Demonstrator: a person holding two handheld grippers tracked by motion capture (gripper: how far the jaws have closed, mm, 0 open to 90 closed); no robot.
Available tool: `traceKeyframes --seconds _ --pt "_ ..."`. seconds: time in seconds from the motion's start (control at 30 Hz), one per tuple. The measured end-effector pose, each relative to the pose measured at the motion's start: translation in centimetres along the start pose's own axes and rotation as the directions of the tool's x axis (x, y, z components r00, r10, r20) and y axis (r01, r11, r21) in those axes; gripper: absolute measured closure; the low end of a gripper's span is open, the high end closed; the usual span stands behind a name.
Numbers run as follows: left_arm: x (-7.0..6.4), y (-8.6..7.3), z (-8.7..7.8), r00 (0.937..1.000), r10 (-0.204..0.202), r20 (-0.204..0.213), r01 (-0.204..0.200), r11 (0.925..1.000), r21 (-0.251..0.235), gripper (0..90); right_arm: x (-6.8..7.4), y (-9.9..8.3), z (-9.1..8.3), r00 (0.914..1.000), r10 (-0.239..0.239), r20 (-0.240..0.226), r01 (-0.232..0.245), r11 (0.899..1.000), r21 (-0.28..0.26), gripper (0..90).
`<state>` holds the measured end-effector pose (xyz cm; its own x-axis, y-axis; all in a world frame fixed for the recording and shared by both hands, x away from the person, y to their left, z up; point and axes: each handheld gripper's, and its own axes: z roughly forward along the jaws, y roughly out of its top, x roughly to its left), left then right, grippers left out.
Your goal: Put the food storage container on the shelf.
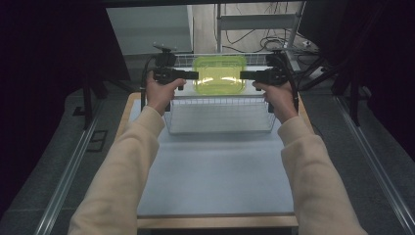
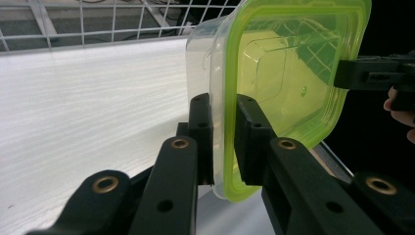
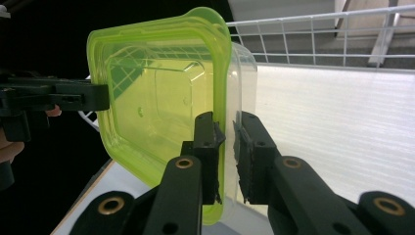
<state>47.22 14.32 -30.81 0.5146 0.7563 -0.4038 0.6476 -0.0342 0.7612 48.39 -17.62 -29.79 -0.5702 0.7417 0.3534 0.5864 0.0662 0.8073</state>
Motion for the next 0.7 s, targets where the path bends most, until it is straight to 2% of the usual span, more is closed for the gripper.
traceKeyframes --seconds 0.1,0.17,0.37,0.47,0.6,0.7 --pt "0.4 0.1 0.3 0.9998 -0.017 0.007 0.017 0.9998 0.005 78.8 -0.1 0.3 0.3 0.9999 0.011 0.009 -0.011 1.0 0.007 79.4" --pt "0.7 0.3 0.9 0.9996 -0.027 -0.003 0.027 0.9996 0.013 78.4 -0.4 0.6 0.8 0.9994 0.027 0.022 -0.028 0.999 0.028 79.1" --pt "0.9 0.7 1.2 0.9995 -0.031 -0.002 0.031 0.9995 0.007 77.3 -1.0 0.8 1.7 0.9975 0.064 0.03 -0.065 0.997 0.046 77.9" --pt "1.1 0.8 1.6 0.9992 -0.039 -0.006 0.039 0.9992 0.007 75.7 -1.0 0.9 2.0 0.9976 0.056 0.042 -0.057 0.998 0.041 75.8" --pt "1.6 0.8 1.8 0.9981 -0.06 0.016 0.06 0.9982 -0.002 75.5 -1.1 0.9 2.2 0.9974 0.046 0.055 -0.048 0.998 0.033 74.9" --pt "1.8 0.9 1.9 0.9978 -0.066 -0.003 0.066 0.9978 -0.001 73.6 -1.0 0.9 2.3 0.9973 0.038 0.063 -0.041 0.998 0.038 72.9"
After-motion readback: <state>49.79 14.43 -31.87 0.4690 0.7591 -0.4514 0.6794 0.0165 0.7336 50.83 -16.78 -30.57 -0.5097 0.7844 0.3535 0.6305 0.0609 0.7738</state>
